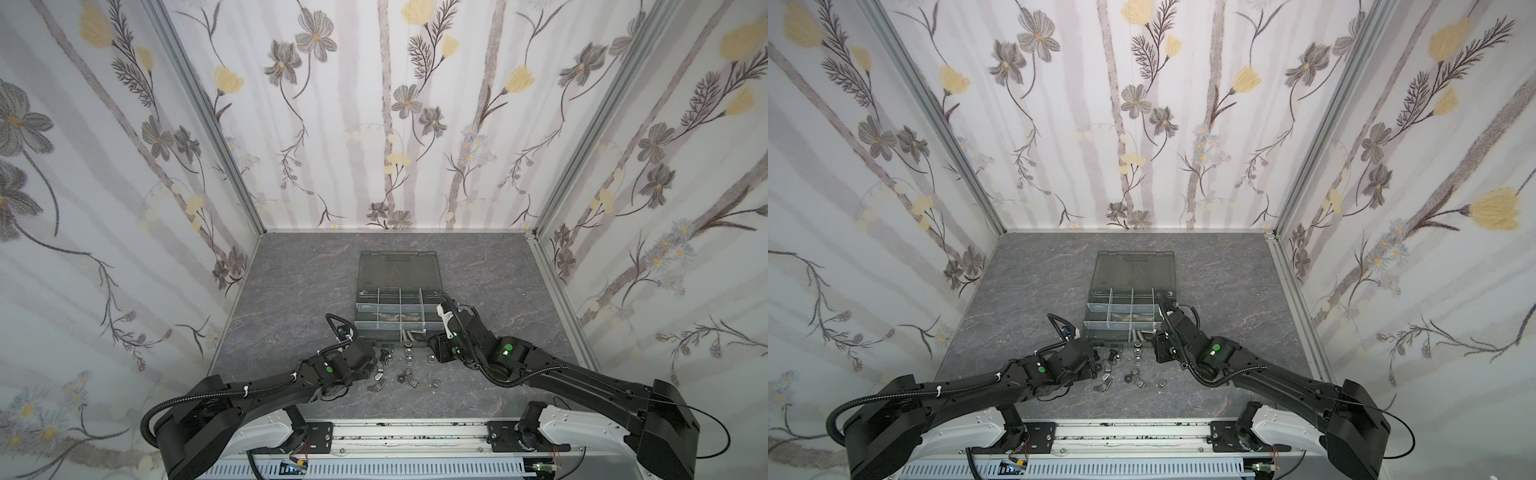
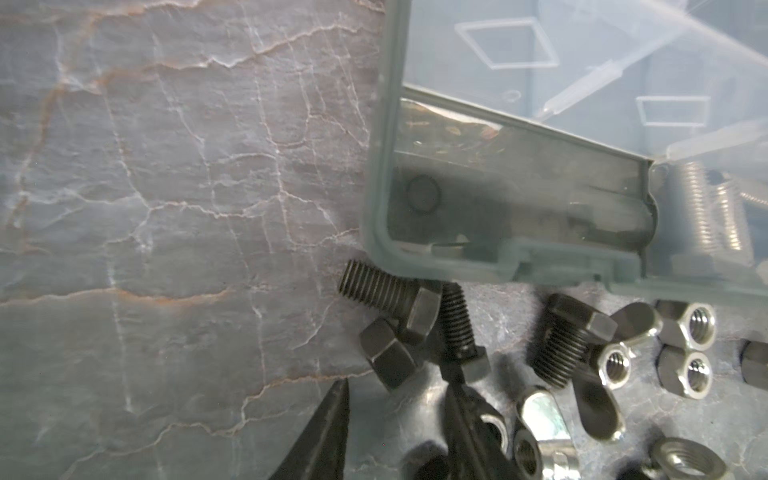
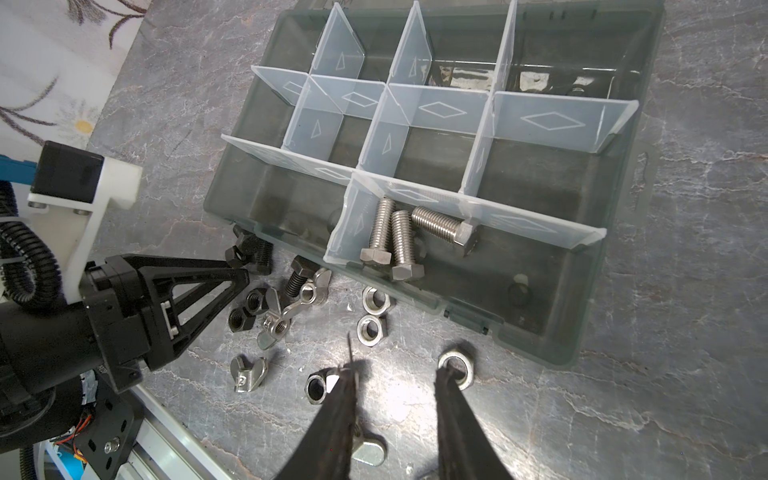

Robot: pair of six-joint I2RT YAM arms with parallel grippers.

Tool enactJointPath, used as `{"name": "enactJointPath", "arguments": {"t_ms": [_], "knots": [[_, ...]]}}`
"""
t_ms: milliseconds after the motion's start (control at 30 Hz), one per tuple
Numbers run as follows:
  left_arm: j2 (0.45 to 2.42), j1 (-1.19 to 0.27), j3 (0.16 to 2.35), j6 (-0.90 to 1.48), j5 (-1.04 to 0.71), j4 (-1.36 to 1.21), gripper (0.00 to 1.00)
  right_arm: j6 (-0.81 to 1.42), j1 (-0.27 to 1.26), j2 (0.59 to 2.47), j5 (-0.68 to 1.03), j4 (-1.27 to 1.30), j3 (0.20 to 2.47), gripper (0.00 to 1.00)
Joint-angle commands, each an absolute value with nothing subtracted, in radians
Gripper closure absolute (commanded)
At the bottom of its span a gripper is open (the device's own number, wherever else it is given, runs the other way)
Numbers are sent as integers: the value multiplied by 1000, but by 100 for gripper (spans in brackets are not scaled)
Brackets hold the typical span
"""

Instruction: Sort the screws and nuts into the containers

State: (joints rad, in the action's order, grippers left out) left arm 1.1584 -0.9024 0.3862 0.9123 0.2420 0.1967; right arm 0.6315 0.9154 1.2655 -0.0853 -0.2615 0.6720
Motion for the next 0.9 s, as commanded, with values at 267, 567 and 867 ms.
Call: {"name": "enactJointPath", "arguments": {"t_ms": [267, 567, 867], "knots": [[1170, -879, 385, 890, 285, 181, 62, 635, 917, 1294, -75, -229, 705, 66], [1194, -871, 382, 874, 298, 180, 66, 641, 919, 1283, -85, -230, 687, 66], [1196, -861, 382, 845, 298, 181, 69, 656, 920, 1248, -107, -232, 647, 66]]}}
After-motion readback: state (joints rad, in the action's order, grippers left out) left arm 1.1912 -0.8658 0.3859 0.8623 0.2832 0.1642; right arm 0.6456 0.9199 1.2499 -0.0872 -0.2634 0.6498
